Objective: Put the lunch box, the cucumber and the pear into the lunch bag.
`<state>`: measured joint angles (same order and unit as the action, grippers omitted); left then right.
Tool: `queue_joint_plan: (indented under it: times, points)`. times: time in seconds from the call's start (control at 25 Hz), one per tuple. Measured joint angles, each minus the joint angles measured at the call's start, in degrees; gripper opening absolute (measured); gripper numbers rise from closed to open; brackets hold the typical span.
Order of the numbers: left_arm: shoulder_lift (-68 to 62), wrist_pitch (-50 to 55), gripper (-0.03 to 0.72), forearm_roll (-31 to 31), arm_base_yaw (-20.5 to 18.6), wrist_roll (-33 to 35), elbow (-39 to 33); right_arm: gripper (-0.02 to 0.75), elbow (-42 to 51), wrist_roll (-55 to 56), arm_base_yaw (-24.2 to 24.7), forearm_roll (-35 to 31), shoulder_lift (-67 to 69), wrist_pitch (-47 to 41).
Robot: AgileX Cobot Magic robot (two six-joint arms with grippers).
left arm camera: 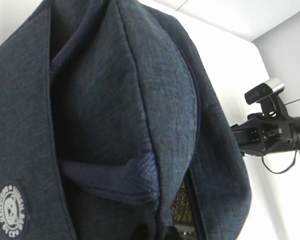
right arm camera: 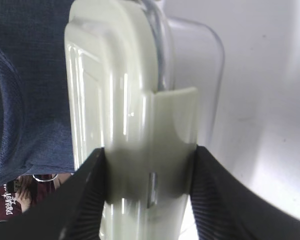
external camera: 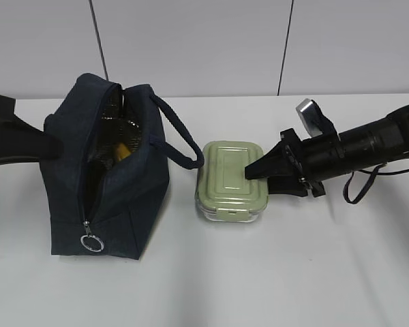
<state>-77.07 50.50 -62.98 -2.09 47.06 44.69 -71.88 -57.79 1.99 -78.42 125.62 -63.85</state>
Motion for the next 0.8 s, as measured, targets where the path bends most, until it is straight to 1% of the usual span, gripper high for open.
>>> queue_joint_plan:
  times: [0.52, 0.8]
  points:
    - [0.0, 0.7, 0.002, 0.0, 0.0, 0.0, 0.0, 0.362, -3.5, -0.3, 0.1, 2.5, -2.4, -0.3]
    - [0.0, 1.3, 0.002, 0.0, 0.0, 0.0, 0.0, 0.362, -3.7, -0.2, 0.1, 3.1, -2.4, -0.6]
